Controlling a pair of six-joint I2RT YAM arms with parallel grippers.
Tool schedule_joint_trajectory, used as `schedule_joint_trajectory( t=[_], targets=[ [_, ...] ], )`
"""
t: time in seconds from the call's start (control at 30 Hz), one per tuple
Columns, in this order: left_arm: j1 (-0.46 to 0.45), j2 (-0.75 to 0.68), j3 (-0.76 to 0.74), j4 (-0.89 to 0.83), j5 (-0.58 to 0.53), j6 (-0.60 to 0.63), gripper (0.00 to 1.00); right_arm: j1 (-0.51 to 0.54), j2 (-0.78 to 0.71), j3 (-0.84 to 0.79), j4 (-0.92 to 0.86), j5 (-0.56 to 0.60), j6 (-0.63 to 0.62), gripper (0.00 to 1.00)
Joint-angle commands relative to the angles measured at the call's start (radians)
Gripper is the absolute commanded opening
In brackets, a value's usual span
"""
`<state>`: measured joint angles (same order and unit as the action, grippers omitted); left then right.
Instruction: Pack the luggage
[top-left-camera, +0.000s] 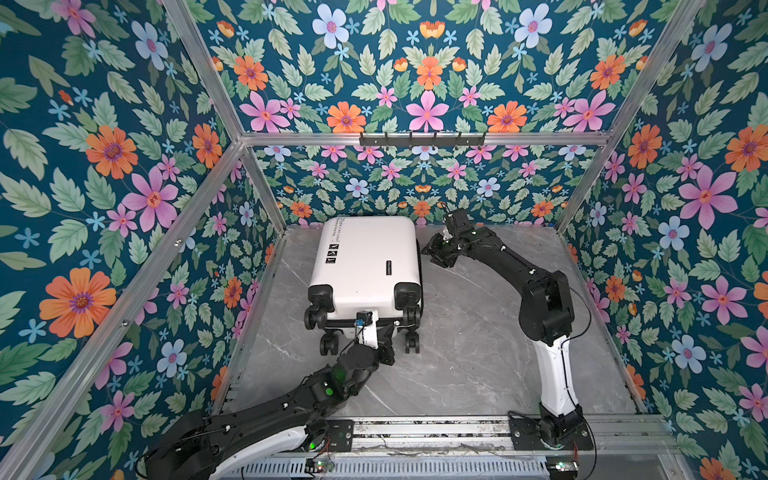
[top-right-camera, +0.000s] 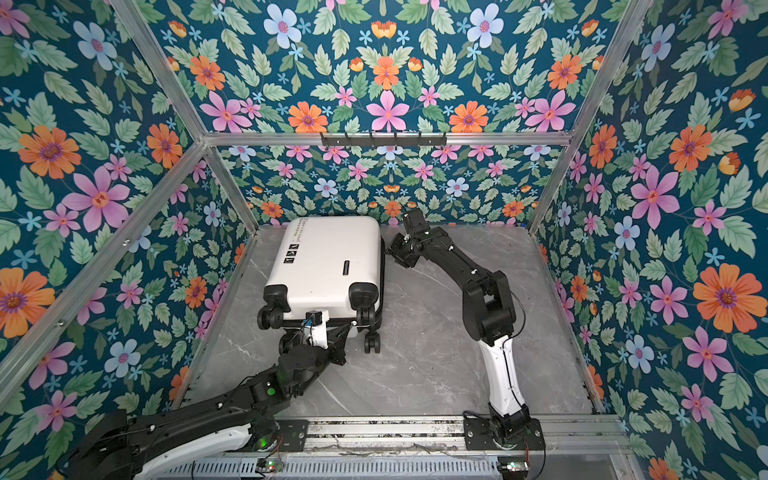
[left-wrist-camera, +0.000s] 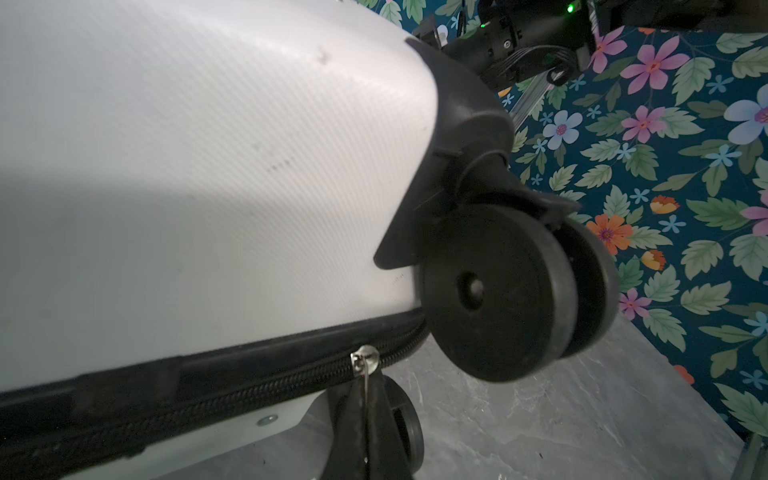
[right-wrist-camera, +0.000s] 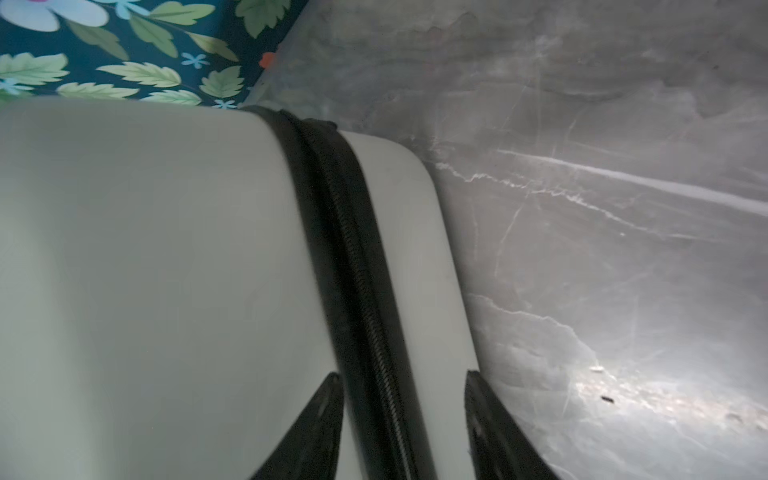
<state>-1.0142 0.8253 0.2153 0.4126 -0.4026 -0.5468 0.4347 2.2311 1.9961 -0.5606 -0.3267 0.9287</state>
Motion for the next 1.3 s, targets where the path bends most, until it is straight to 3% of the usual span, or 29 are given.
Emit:
schedule_joint_trajectory(
  t=[0.0, 0.23, 0.57, 0.67, 0.73, 0.77, 0.87, 1.1, 1.27],
  targets=[
    [0.004, 0.010, 0.000, -0.066, -0.062, -0.005, 0.00, 0.003, 0.045, 0.061, -0.049, 0.001, -0.030, 0.49],
    [0.003, 0.041, 0.010, -0.052, -0.056, -0.010, 0.00, 0.002, 0.090, 0.101, -0.010, -0.038, -0.050, 0.49],
    [0.004, 0.061, 0.018, -0.045, -0.053, -0.015, 0.00, -0.003, 0.245, 0.275, -0.109, -0.043, -0.061, 0.45],
    [0.004, 0.070, 0.018, -0.040, -0.055, -0.019, 0.00, -0.006, 0.301, 0.354, -0.146, -0.060, -0.057, 0.30],
    [0.004, 0.078, 0.017, -0.030, -0.064, -0.018, 0.00, -0.010, 0.313, 0.367, -0.147, -0.081, -0.047, 0.04],
    [0.003, 0.083, 0.016, -0.021, -0.068, -0.015, 0.00, -0.013, 0.304, 0.351, -0.133, -0.090, -0.033, 0.00],
    [0.006, 0.121, 0.023, 0.017, -0.071, -0.003, 0.00, -0.033, 0.216, 0.188, -0.021, -0.102, 0.037, 0.00],
    [0.010, 0.239, 0.038, 0.167, -0.039, 0.044, 0.00, -0.137, -0.099, -0.392, 0.355, -0.065, 0.305, 0.00],
    [0.025, 0.359, 0.088, 0.302, 0.016, 0.107, 0.00, -0.144, -0.273, -0.626, 0.407, -0.019, 0.387, 0.00]
  ],
)
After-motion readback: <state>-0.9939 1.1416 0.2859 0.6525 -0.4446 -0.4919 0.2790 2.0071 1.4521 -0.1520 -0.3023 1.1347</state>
